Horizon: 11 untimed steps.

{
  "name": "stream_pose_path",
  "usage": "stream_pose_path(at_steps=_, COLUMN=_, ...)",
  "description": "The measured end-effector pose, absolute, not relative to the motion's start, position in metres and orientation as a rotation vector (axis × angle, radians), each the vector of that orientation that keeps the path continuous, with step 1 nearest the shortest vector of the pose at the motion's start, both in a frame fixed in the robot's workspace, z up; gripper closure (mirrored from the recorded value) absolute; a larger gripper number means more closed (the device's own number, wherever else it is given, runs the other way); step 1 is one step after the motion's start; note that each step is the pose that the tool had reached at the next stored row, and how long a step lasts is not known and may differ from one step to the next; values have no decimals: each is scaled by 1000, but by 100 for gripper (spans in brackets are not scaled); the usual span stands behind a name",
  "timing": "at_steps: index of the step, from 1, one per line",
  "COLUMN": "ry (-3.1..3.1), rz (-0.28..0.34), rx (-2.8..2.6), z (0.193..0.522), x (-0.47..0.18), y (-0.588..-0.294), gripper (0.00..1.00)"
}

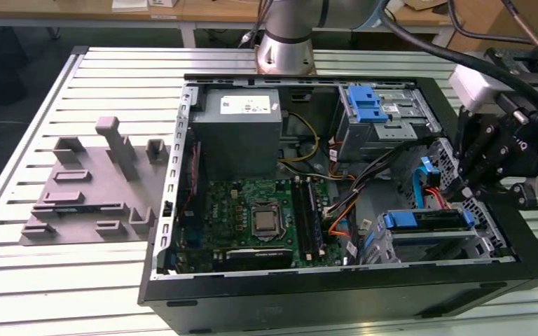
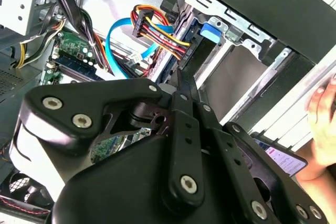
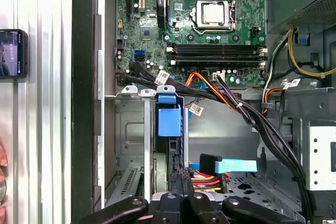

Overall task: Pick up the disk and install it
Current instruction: 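Insert the second disk wire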

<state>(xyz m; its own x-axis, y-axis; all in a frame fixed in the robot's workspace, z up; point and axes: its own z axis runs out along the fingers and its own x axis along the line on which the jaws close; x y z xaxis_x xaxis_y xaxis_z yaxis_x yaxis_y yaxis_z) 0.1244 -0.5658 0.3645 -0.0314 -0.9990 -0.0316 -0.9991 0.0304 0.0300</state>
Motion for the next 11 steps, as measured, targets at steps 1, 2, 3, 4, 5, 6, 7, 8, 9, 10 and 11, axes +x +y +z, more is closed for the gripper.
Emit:
stream_pose_path(at_steps=1, ry=2254, rz=68, rx=-2185, z=365, x=123, y=-566, gripper=89)
stream_pose_path(at_steps=2, ry=2254, rz=68, rx=-2185, z=365, x=122, y=-566, gripper=89)
stream_pose_path(at_steps=3, ry=2254, rz=68, rx=-2185, z=365, x=120, y=-566, gripper=89)
stream_pose_path(at_steps=4, ry=2254, rz=68, rx=-2185, z=365, x=119, y=-566, gripper=89)
stream_pose_path(at_steps=5, ry=2254, rz=68, rx=-2185, z=365, x=118, y=-566, gripper=89)
stream_pose_path(at_steps=6, ry=2254, rz=68, rx=-2185, z=366, x=118, y=-566, gripper=89)
stream_pose_path(at_steps=7, ry=2254, rz=68, rx=-2186, z=368, x=118, y=-566, gripper=89)
stream_pose_path(at_steps=8, ry=2254, rz=68, rx=-2186, z=371, x=118, y=-566, gripper=89)
stream_pose_path(at_steps=9, ry=2254, rz=68, rx=-2185, z=373, x=118, y=-566, gripper=89)
stream_pose_path(at_steps=10, ry=2254, rz=68, rx=-2185, z=376, x=117, y=-566, gripper=89)
stream_pose_path(at_steps=11, ry=2254, rz=68, rx=-2185, z=378, x=117, y=-566, gripper=89)
